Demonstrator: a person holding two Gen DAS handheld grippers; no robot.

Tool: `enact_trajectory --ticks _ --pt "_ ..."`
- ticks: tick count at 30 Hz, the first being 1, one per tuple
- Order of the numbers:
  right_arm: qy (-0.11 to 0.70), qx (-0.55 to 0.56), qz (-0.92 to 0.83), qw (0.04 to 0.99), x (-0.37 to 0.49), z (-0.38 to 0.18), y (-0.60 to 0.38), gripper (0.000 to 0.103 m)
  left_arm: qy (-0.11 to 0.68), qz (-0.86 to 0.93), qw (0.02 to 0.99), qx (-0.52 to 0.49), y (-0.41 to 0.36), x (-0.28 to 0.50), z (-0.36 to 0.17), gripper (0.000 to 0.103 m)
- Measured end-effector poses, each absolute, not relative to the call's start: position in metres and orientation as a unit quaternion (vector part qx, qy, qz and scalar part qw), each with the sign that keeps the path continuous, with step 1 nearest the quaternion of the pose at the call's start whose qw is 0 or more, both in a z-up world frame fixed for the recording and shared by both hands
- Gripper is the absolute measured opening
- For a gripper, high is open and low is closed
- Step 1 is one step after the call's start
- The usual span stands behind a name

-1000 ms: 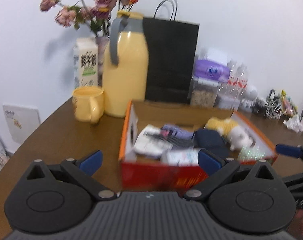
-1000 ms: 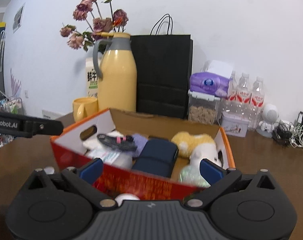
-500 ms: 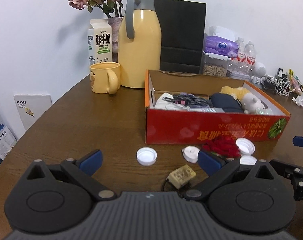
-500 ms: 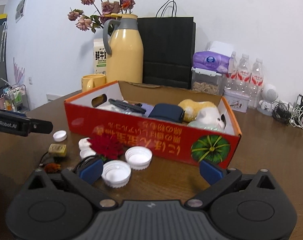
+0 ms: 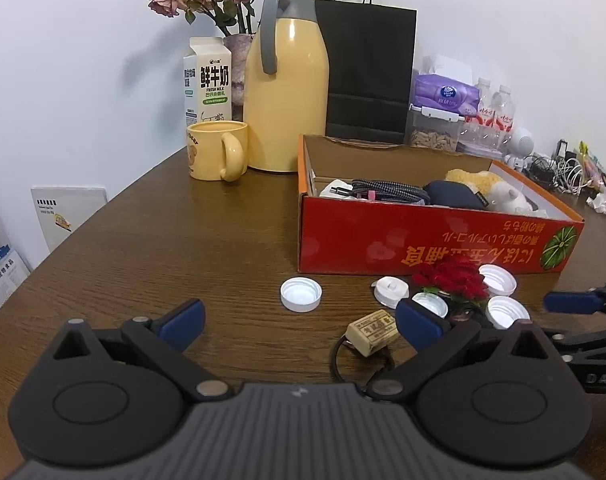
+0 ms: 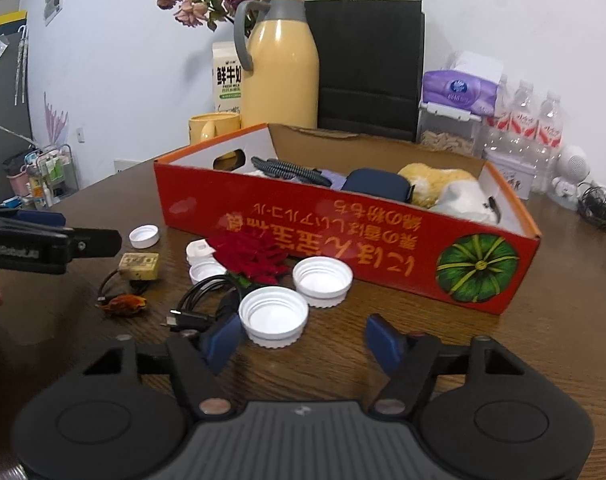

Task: Organize objects
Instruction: 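Move both grippers back to the white bottle caps on the table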

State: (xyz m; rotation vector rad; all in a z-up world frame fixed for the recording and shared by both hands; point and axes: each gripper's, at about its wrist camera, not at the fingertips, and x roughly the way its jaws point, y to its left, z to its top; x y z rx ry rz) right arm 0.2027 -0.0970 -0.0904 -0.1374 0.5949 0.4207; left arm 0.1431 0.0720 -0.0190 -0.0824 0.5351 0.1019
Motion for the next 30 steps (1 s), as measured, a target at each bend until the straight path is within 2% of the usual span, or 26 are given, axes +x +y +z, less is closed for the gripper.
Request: enact_trajectory --ticks 12,13,14,16,30 --pt "0.314 -0.058 0.202 0.926 0.22 -0.096 -0.083 0.055 0.273 0.044 0.96 -0.055 0.075 0.145 -0.022 0.103" --pt "0.314 -0.058 0.204 0.925 0.221 -0.096 -0.082 0.053 0.273 0.044 0.959 -0.055 0.075 0.146 -0.022 0.103" --pt "0.313 -0.058 0.207 0.925 0.222 -0.095 -0.081 0.044 0.274 0.044 0.959 -0.056 0.075 0.146 -0.022 0.103" --pt "0.31 -0.059 0.212 0.925 0.221 -0.095 -0.08 0.039 0.276 0.043 0.958 -0.056 0.075 0.147 -0.023 0.103" --pt "0.277 -0.067 0.209 0.935 0.21 -0.089 -0.085 0.039 0.288 0.056 0.954 -0.057 0.076 0.15 -0.024 0.103"
